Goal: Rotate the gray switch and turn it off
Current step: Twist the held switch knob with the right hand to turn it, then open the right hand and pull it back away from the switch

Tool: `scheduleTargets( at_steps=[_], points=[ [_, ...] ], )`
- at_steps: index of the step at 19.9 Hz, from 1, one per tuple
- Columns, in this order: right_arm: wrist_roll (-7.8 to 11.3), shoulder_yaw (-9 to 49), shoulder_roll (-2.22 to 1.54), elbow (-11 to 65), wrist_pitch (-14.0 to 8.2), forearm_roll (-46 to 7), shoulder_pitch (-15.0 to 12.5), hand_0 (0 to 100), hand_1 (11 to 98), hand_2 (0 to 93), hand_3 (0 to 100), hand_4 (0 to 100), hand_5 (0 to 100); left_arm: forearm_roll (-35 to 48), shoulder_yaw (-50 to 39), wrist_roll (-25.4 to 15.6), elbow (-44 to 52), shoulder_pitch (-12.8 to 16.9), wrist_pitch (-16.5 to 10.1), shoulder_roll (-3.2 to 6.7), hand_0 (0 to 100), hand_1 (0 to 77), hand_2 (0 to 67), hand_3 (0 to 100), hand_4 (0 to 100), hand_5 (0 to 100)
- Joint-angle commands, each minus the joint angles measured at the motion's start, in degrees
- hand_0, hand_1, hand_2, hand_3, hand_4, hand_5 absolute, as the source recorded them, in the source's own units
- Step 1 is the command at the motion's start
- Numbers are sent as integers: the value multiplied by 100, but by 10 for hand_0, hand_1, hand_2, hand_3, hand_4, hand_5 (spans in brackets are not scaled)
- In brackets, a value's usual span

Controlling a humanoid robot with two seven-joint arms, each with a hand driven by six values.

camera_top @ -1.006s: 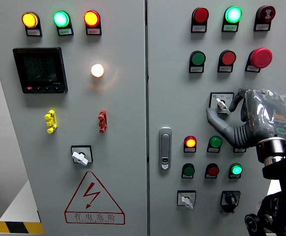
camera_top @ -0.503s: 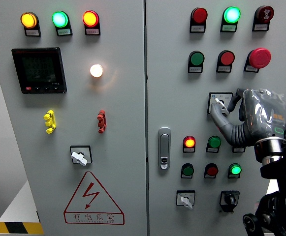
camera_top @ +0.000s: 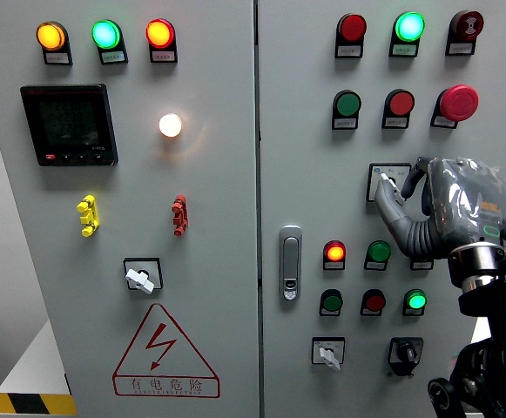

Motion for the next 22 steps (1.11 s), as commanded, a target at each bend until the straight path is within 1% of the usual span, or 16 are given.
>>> scheduleTargets(
  at_steps=[1, 2, 3, 6, 10, 12, 13, 16, 19, 20, 21, 22],
  points=[
    [-66, -6, 0, -1, 0, -4, 0, 634, 383, 712, 986, 891, 1000, 0, 0, 0, 0, 0, 0, 0, 0, 0, 132, 183, 95, 118],
    [-84, -41, 0, -1, 0, -4, 0, 654, 401, 711, 985, 891, 1000, 0, 0, 0, 0, 0, 0, 0, 0, 0, 132, 183, 95, 118],
    [-84, -50, 0, -1, 0, -4, 0, 685, 402, 711, 985, 892, 1000, 0, 0, 0, 0, 0, 0, 0, 0, 0, 132, 183, 95, 118],
    [-84, -50, 0, -1, 0, -4, 0, 734, 405, 710, 984, 892, 1000, 9, 0, 0, 0, 0, 0, 0, 0, 0, 132, 184, 95, 117],
    [-84, -50, 0, 8, 0, -4, 0, 757, 400, 710, 992, 892, 1000, 0, 0, 0, 0, 0, 0, 0, 0, 0, 132, 183, 95, 117],
    [-93, -59, 0, 17, 0, -4, 0, 769, 385, 711, 994, 893, 1000, 0, 0, 0, 0, 0, 0, 0, 0, 0, 132, 184, 95, 117],
    [-93, -59, 9, 17, 0, -4, 0, 773, 379, 711, 995, 893, 1000, 0, 0, 0, 0, 0, 0, 0, 0, 0, 132, 184, 95, 117],
    [-93, -50, 9, 43, -8, -4, 0, 788, 359, 714, 1000, 892, 1000, 0, 0, 0, 0, 0, 0, 0, 0, 0, 132, 183, 95, 117],
    [-84, -50, 18, 60, -131, -4, -8, 795, 351, 706, 1000, 894, 1000, 0, 0, 0, 0, 0, 0, 0, 0, 0, 132, 183, 95, 117],
    [-84, -50, 18, 69, -149, 4, -26, 805, 342, 681, 996, 888, 1000, 0, 0, 0, 0, 0, 0, 0, 0, 0, 132, 183, 95, 117],
    [-75, -42, 26, 139, -175, 4, -61, 812, 336, 663, 994, 872, 1000, 9, 0, 0, 0, 0, 0, 0, 0, 0, 132, 183, 95, 117],
    [-75, -33, 18, 201, -184, 4, -79, 814, 335, 656, 993, 861, 1000, 0, 0, 0, 0, 0, 0, 0, 0, 0, 132, 183, 95, 117]
  ],
)
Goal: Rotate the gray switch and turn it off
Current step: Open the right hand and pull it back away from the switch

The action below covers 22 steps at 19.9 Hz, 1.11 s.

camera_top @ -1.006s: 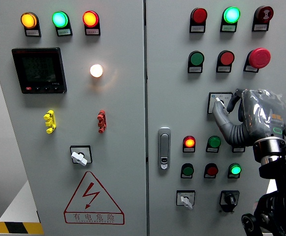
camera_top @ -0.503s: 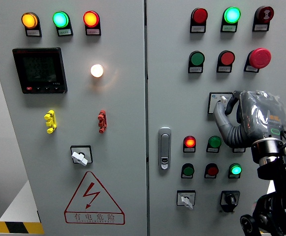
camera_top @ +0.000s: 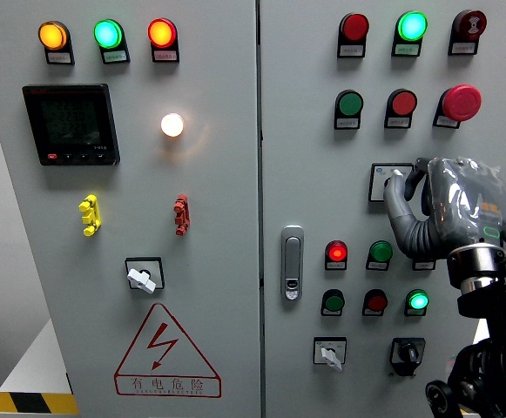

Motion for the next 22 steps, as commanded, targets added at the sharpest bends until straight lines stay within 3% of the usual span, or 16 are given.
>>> scheduleTargets(
  at_steps=[1, 4, 10, 14, 18, 20, 21, 22],
  points=[
    [14, 12, -3, 150, -29, 3, -53, 819, 331, 637, 988, 813, 1000, 0, 0, 0, 0, 0, 0, 0, 0, 0, 132, 183, 95, 117],
    [5, 20, -3, 335, -29, 3, -149, 825, 326, 613, 984, 776, 1000, 9, 0, 0, 0, 0, 0, 0, 0, 0, 132, 183, 95, 117],
    [14, 56, -3, 739, -29, -6, -378, 823, 327, 576, 884, 751, 995, 0, 0, 0, 0, 0, 0, 0, 0, 0, 132, 183, 95, 117],
    [31, 38, -3, 1011, -20, 21, -571, 824, 329, 485, 750, 620, 929, 9, 0, 0, 0, 0, 0, 0, 0, 0, 132, 183, 96, 117],
    [66, 29, -3, 1363, -20, 38, -852, 777, 324, 396, 569, 432, 767, 0, 0, 0, 0, 0, 0, 0, 0, 0, 132, 183, 95, 117],
    [66, 29, -3, 1521, -20, 30, -993, 656, 318, 347, 500, 357, 667, 0, 0, 0, 0, 0, 0, 9, 0, 0, 132, 183, 95, 117],
    [66, 29, -3, 1600, -20, 29, -1037, 378, 342, 307, 450, 309, 600, 9, 0, 0, 0, 0, 0, 9, 0, 0, 132, 183, 96, 117],
    [75, 47, -12, 1679, -20, 29, -1090, 0, 367, 281, 422, 280, 555, 0, 0, 0, 0, 0, 0, 9, 0, 0, 132, 183, 96, 117]
  ],
)
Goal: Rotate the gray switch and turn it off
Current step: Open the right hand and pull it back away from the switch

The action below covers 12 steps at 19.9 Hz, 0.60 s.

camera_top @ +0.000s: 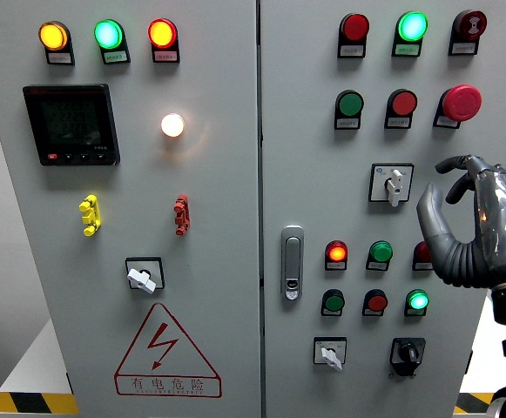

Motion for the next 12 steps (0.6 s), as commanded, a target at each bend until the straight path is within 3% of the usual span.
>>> scheduleTargets(
  at_steps=[1, 6, 12],
  points=[
    [8, 17, -8, 225, 0, -5, -182, 0, 377, 273, 412, 271, 540, -2, 0, 0, 0, 0, 0, 3, 0, 0, 132, 183, 96, 117],
    [17, 0, -8, 655, 0, -14, -525, 0, 435, 187, 312, 179, 428, -2, 0, 0, 0, 0, 0, 3, 0, 0, 133, 183, 95, 117],
    [421, 17, -17, 963, -9, -49, -806, 0, 442, 117, 234, 117, 342, -2, 0, 0, 0, 0, 0, 3, 0, 0, 132, 183, 95, 117]
  ],
)
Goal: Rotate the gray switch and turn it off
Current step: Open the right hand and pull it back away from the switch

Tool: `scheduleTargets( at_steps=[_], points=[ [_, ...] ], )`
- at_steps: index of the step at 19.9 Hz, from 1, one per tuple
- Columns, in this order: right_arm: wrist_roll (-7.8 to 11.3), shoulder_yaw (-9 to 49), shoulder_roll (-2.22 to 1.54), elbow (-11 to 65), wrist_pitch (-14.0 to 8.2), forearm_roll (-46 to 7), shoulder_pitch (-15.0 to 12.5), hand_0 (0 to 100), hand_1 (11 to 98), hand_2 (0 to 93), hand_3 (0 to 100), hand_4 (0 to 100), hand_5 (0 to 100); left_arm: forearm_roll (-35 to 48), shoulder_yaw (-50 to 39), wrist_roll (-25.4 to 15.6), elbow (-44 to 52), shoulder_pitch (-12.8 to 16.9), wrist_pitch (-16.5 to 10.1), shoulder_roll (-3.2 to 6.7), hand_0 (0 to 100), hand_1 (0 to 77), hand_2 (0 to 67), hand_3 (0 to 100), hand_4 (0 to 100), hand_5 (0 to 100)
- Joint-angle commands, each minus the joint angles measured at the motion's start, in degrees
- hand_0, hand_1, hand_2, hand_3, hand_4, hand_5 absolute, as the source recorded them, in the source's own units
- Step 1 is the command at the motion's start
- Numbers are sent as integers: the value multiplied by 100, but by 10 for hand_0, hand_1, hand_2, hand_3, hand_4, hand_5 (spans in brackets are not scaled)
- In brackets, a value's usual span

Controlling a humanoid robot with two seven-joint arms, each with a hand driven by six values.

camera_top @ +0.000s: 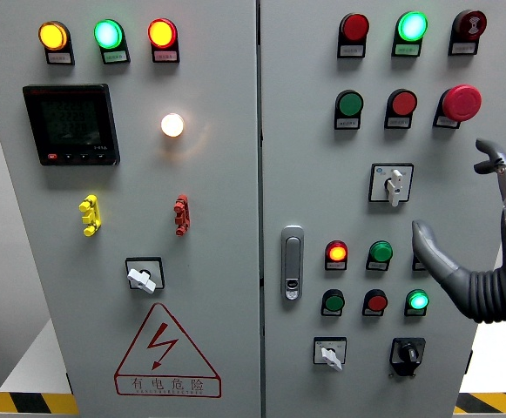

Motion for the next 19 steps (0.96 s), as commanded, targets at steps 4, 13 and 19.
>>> scheduleTargets(
  at_steps=[4, 13, 19],
  points=[
    [77, 25, -5, 323, -9, -39, -304, 0, 445, 104, 198, 108, 303, 0, 0, 0, 0, 0, 0, 0, 0, 0, 133, 183, 95, 117],
    [314, 25, -14, 517, -342, -47, -595, 0, 454, 103, 165, 100, 259, 0, 0, 0, 0, 0, 0, 0, 0, 0, 133, 183, 95, 117],
    [323, -36, -23, 526, -430, -47, -604, 0, 454, 104, 158, 100, 253, 0, 0, 0, 0, 0, 0, 0, 0, 0, 132, 183, 95, 118]
  ],
)
